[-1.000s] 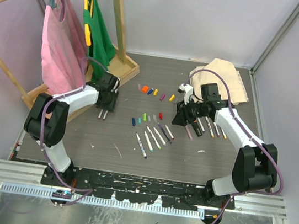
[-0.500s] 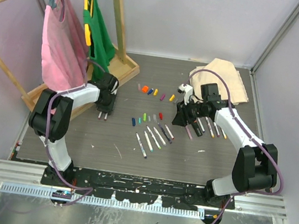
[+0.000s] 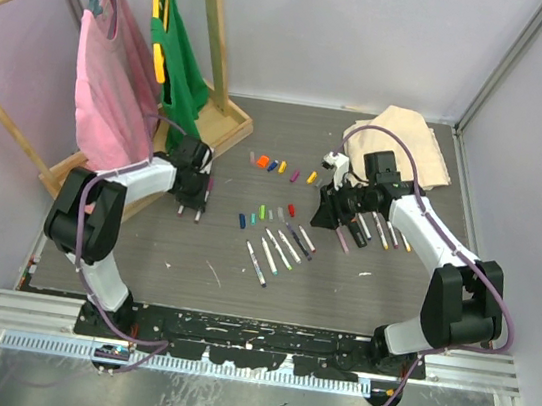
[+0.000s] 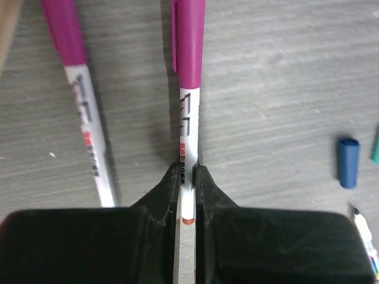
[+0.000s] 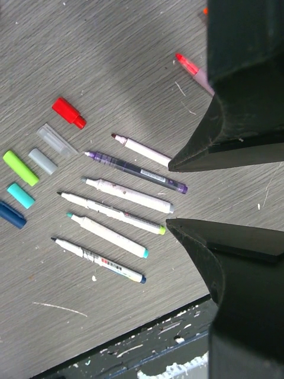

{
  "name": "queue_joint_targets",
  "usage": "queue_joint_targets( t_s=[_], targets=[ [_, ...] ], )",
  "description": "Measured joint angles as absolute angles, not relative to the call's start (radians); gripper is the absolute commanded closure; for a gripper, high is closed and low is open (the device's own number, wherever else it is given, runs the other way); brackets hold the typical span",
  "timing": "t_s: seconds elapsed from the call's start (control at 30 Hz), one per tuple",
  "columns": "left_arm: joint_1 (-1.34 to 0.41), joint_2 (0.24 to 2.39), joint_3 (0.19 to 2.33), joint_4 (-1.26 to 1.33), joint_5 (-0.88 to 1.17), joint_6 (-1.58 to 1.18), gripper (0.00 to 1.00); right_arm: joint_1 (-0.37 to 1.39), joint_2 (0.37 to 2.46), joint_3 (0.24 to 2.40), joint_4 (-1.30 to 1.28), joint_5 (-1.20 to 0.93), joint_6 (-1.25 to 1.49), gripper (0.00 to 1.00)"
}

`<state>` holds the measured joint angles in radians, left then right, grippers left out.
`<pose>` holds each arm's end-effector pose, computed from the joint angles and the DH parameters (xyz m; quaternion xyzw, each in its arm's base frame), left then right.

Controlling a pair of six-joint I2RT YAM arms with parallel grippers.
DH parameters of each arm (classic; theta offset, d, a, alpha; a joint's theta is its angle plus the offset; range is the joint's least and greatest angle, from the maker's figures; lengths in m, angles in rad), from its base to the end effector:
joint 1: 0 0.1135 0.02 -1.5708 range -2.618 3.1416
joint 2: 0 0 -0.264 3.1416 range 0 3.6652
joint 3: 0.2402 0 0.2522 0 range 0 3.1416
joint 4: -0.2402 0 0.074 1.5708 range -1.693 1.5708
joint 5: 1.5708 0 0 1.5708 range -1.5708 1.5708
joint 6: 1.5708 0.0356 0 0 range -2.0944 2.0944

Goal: Open the pen caps
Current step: Pick up the pen from the center of the board.

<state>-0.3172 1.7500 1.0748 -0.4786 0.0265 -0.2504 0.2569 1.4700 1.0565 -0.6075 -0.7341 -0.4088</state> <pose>0.3229 -0.1070 0.1668 0.0354 0.9776 -0.0704 0.1951 0.2786 0.0979 0.2470 -0.3856 0.8172 0.3252 0.2788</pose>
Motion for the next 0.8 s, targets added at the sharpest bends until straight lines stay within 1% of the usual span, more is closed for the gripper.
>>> queue_joint_targets(
  t_s=[0.17, 0.33, 0.6, 0.8],
  targets=[
    [-0.357, 1.619, 0.970, -0.413, 0.082, -0.295, 1.00, 0.257, 1.455, 1.056, -0.609, -0.766, -0.409, 0.57],
    [-0.416, 1.431, 0.843, -0.265, 0.161, -0.360, 1.00, 0.257, 1.414, 1.056, -0.606, -0.812, -0.406, 0.57],
    [-0.556, 1.187, 0.653, 0.063, 0.241, -0.506, 1.00, 0.257, 1.309, 1.031, -0.548, -0.926, -0.370, 0.57],
    [-0.698, 1.105, 0.550, 0.362, 0.215, -0.583, 1.00, 0.257, 1.231, 0.970, -0.461, -1.023, -0.304, 0.56]
  ],
)
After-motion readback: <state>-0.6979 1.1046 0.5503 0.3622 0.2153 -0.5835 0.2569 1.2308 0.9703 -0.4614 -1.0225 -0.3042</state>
